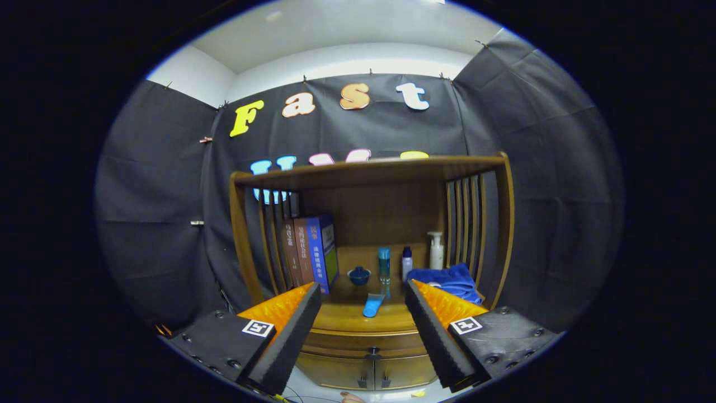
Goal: Pull open the drawer, take out the items inside it, and place them on the countertop above the cabinet.
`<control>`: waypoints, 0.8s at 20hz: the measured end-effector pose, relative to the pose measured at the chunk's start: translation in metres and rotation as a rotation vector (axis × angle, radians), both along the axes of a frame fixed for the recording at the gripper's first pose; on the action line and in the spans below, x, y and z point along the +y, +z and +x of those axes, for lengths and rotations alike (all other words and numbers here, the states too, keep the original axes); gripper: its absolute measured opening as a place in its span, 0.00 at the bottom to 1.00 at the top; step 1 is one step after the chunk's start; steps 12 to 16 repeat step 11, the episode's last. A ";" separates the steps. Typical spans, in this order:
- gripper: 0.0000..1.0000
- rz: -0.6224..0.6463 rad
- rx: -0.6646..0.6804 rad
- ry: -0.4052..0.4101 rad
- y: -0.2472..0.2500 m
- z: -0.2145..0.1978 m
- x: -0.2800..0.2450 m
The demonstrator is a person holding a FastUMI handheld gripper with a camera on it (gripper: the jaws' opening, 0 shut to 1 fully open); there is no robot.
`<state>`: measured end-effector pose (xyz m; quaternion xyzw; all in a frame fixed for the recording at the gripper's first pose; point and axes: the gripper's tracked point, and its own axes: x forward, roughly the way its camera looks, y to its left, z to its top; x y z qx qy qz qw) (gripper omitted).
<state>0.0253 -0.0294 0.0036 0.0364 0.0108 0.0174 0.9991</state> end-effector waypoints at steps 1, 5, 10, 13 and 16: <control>0.99 -0.003 -0.004 0.001 0.008 -0.004 0.001; 0.99 -0.003 -0.013 0.014 0.022 -0.022 0.007; 0.98 -0.015 -0.011 0.024 0.021 -0.026 0.011; 0.98 -0.015 -0.007 0.024 0.020 -0.025 0.011; 0.98 -0.015 -0.007 0.024 0.020 -0.025 0.011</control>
